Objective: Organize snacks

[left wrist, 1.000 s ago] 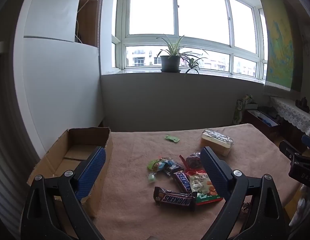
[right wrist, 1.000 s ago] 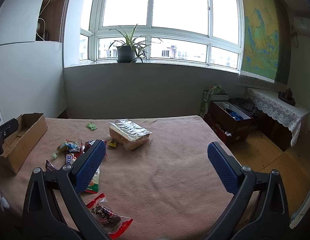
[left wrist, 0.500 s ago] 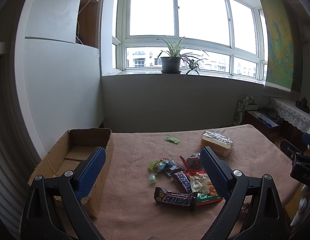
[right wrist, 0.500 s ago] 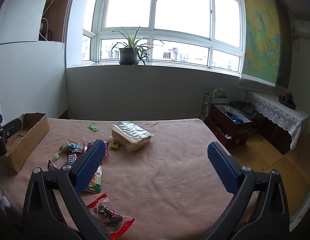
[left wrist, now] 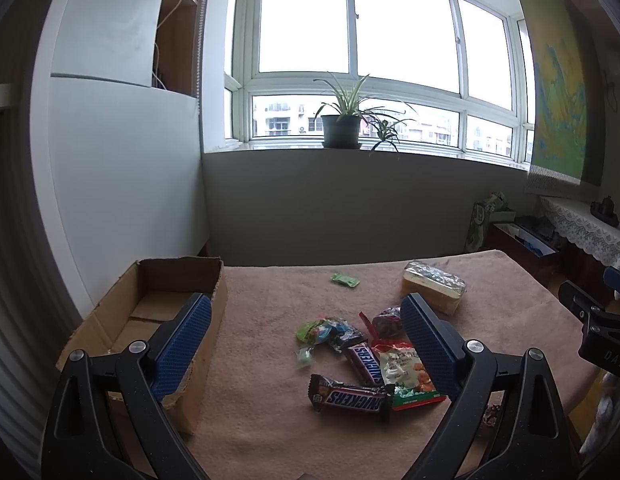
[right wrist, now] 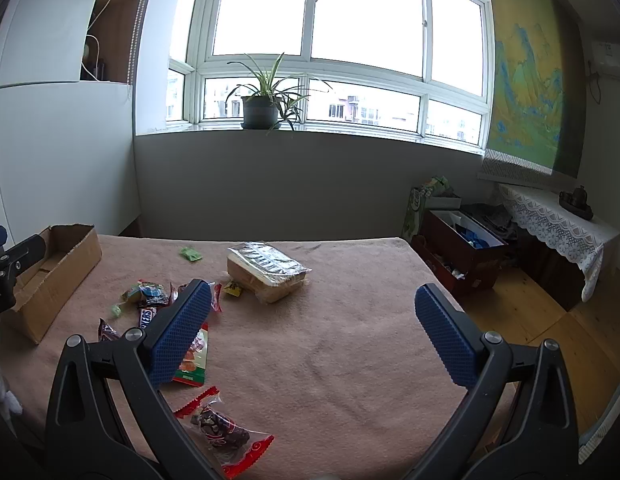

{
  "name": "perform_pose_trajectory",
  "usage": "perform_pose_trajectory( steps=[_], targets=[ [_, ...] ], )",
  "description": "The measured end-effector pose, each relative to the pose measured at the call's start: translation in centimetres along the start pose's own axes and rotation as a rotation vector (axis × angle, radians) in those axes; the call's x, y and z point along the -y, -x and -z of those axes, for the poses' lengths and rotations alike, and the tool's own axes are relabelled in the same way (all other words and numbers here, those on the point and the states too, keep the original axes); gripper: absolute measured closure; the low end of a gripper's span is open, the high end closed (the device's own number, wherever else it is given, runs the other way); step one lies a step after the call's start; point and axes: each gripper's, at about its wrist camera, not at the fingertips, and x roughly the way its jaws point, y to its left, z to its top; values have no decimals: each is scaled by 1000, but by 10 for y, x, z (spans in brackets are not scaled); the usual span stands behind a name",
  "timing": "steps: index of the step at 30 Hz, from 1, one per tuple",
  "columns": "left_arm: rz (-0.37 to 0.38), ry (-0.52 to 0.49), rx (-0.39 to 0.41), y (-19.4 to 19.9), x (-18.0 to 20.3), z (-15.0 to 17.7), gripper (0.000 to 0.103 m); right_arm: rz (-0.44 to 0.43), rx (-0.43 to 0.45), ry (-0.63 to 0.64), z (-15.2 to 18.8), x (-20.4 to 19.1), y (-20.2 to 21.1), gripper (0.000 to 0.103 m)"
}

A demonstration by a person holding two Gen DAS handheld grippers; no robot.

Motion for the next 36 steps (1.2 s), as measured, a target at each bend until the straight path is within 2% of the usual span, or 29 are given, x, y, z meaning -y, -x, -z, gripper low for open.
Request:
perform_pose_trajectory(
  steps=[36],
  targets=[
    [-1,-9,-4,1,0,3,7,-16,-25,16,8,-3,-5,0]
  ],
)
